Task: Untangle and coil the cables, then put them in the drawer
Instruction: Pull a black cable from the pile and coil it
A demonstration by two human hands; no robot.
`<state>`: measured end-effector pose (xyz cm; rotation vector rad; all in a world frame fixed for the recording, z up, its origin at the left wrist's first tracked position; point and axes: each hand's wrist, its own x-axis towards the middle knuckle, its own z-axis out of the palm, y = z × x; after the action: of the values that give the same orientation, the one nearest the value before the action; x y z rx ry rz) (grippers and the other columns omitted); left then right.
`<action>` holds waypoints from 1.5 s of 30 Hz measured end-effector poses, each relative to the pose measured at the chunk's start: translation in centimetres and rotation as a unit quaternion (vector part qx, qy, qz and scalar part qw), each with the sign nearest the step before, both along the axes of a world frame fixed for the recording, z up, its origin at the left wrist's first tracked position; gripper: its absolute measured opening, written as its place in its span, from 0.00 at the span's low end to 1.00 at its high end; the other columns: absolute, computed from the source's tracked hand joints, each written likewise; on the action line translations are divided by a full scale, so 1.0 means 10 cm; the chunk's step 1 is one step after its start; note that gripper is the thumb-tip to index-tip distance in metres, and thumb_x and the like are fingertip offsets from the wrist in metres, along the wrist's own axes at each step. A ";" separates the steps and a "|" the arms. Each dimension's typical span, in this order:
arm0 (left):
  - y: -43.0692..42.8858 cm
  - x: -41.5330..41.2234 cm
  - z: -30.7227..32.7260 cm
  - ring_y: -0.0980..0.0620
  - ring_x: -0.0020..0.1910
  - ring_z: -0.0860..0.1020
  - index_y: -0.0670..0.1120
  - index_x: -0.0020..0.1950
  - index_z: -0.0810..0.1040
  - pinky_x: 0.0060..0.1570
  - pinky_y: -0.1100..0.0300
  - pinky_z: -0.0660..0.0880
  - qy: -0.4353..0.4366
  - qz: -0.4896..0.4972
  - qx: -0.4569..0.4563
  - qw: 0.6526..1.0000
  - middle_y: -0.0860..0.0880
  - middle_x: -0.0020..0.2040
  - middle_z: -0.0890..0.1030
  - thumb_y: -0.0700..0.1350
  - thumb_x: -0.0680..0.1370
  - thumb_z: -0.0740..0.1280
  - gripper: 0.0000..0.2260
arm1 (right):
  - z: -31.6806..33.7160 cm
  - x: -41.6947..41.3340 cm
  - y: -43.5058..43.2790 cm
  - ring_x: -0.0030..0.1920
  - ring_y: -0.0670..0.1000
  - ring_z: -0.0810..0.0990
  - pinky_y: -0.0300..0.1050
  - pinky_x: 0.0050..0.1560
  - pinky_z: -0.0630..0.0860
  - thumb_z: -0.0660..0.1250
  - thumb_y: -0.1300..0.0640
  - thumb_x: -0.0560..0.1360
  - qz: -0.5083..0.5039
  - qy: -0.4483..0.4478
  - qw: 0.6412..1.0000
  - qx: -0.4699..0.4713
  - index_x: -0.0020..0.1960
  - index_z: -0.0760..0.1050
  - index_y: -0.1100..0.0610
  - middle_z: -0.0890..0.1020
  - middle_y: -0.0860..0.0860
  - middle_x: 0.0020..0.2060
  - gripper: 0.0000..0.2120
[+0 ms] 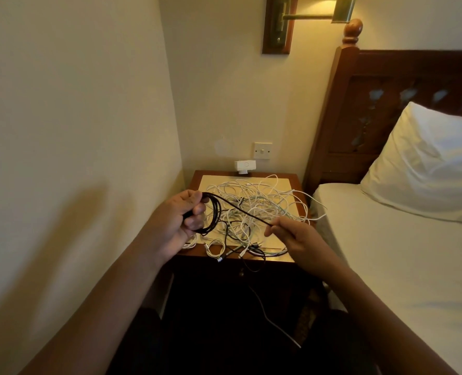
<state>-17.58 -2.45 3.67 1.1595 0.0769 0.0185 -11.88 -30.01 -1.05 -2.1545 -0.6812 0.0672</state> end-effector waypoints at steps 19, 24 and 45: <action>-0.71 -0.05 -0.09 0.44 0.55 0.80 0.50 0.47 0.82 0.66 0.38 0.72 0.047 0.082 0.137 0.986 0.44 0.47 0.84 0.48 0.85 0.63 0.11 | 0.18 -0.43 0.62 0.50 0.52 0.84 0.47 0.51 0.79 0.58 0.58 0.85 0.015 0.362 0.827 0.429 0.53 0.84 0.60 0.86 0.55 0.49 0.15; -0.78 -0.04 -0.15 0.50 0.46 0.79 0.51 0.46 0.81 0.52 0.47 0.75 0.051 0.111 0.188 0.975 0.51 0.40 0.82 0.49 0.85 0.62 0.12 | 0.20 -0.43 0.61 0.43 0.51 0.80 0.53 0.55 0.74 0.62 0.50 0.81 0.063 0.453 0.779 0.428 0.48 0.77 0.58 0.79 0.52 0.40 0.12; -0.20 -0.06 -0.27 0.53 0.32 0.66 0.38 0.53 0.76 0.40 0.56 0.67 0.093 0.078 0.162 0.979 0.51 0.30 0.67 0.46 0.85 0.62 0.11 | -0.28 -0.27 -0.05 0.31 0.43 0.75 0.38 0.33 0.71 0.59 0.57 0.86 -0.066 0.044 0.995 0.065 0.60 0.77 0.43 0.84 0.46 0.40 0.12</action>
<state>-18.16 -4.47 0.99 1.4765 0.3409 0.0624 -14.54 -30.47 -3.85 -2.0532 -0.4777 0.0458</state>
